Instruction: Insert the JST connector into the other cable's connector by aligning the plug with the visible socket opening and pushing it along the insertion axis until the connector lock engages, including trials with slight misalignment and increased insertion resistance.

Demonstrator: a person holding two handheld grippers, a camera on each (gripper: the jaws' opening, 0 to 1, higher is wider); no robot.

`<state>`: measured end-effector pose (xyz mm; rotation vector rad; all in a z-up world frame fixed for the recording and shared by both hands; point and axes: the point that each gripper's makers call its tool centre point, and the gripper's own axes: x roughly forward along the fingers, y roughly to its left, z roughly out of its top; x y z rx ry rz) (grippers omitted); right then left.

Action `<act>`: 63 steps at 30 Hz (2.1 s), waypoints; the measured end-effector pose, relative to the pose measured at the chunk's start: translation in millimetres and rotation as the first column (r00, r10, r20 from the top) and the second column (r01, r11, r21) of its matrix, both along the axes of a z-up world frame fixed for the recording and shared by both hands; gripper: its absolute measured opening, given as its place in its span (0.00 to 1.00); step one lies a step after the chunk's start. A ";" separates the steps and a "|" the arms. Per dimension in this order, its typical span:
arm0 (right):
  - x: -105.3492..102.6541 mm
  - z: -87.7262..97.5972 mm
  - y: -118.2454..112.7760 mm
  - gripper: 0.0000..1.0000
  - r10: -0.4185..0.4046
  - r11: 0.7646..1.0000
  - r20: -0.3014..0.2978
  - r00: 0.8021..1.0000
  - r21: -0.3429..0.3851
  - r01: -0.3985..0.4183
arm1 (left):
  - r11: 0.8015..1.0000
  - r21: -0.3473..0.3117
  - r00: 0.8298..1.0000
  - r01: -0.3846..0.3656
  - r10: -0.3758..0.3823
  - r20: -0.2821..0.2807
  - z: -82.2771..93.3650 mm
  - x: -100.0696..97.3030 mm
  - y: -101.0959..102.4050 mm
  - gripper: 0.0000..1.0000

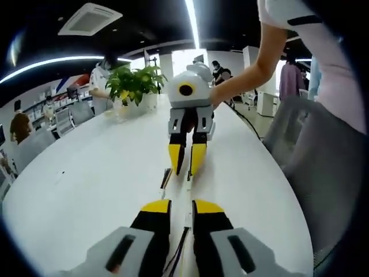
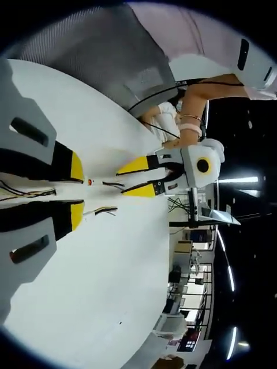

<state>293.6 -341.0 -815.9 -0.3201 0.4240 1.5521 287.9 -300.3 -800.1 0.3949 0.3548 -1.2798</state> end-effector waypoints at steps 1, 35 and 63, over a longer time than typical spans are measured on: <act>-0.9 -2.0 -1.3 0.08 0.000 1.000 -0.002 1.000 -0.006 0.000 | 1.000 0.002 1.000 -0.001 0.001 -0.007 -2.9 -1.1 -0.1 0.08; -2.4 -30.9 -13.2 0.05 -0.020 0.997 0.004 1.000 -0.078 0.020 | 0.995 0.087 0.998 0.057 -0.056 -0.006 -38.7 -7.4 -8.0 0.03; -3.1 -28.4 -8.9 0.04 -0.034 0.999 -0.003 0.999 -0.041 0.034 | 1.000 -0.011 0.999 0.008 -0.009 -0.036 -44.2 -1.2 -5.5 0.00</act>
